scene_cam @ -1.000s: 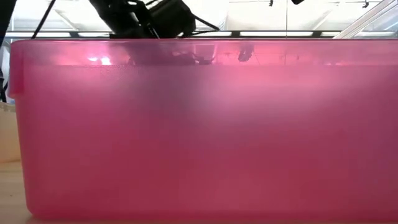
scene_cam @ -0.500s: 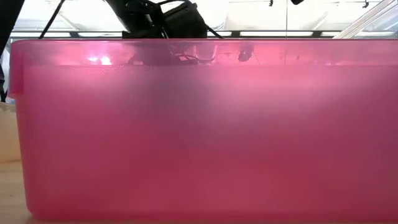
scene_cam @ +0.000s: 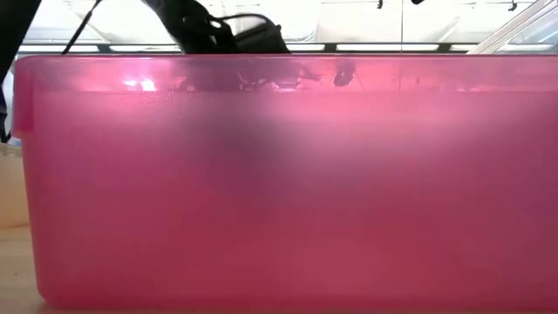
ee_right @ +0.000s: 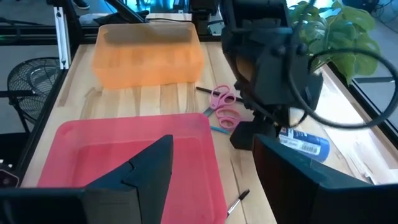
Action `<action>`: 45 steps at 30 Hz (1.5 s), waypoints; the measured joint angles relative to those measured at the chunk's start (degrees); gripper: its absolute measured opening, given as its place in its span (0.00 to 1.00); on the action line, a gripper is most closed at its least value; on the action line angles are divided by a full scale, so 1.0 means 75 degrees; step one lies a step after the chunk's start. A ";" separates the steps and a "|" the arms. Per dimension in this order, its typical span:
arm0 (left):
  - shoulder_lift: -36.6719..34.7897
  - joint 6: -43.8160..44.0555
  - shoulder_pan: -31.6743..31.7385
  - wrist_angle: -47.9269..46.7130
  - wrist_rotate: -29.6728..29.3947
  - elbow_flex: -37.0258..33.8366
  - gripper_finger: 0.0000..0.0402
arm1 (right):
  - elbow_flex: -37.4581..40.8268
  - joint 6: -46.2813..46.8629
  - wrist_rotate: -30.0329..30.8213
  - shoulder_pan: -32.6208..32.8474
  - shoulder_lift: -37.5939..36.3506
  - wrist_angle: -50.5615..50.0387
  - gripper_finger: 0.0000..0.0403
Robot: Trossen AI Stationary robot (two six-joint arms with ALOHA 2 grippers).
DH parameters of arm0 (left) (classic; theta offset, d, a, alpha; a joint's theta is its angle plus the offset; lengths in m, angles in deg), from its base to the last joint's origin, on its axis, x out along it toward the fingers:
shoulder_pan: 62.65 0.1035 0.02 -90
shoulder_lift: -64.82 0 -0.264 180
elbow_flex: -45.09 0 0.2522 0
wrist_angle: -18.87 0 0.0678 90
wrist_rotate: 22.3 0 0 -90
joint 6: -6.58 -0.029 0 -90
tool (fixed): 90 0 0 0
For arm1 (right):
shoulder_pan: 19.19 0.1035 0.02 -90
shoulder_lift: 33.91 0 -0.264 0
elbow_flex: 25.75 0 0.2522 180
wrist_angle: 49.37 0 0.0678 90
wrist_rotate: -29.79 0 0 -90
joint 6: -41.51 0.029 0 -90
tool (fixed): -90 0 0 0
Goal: Pick & Place Paint Supplies
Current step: Put the purple paint bottle into the transparent bin
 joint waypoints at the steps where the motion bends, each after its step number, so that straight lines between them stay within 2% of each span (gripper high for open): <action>1: 0.0047 -0.0006 0.0001 0.0029 0.0048 0.0000 0.66 | 0.0000 0.0000 0.0000 0.0006 0.0000 0.0001 0.54; 14: 0.0136 -0.0001 0.0114 0.0104 0.0424 0.0006 0.65 | 0.0000 0.0000 0.0003 0.0091 0.0000 0.0003 0.54; 22: 0.0139 0.0136 0.0119 0.0239 0.0455 0.0000 0.50 | 0.0000 0.0000 0.0003 0.0099 0.0000 0.0002 0.54; 25: 0.0137 0.0108 0.0119 0.0358 0.0481 -0.0009 0.47 | 0.0000 0.0000 0.0003 0.0099 0.0000 0.0000 0.54; 41: -0.0675 -0.0489 0.0111 0.1501 0.0506 -0.0020 0.50 | 0.0000 -0.0371 0.0051 0.0340 0.0000 0.0047 0.54; 45: -0.1101 -0.0728 0.0111 0.2030 0.0943 -0.0020 0.50 | 0.0000 -0.0836 0.0052 0.0605 0.0000 0.0040 0.54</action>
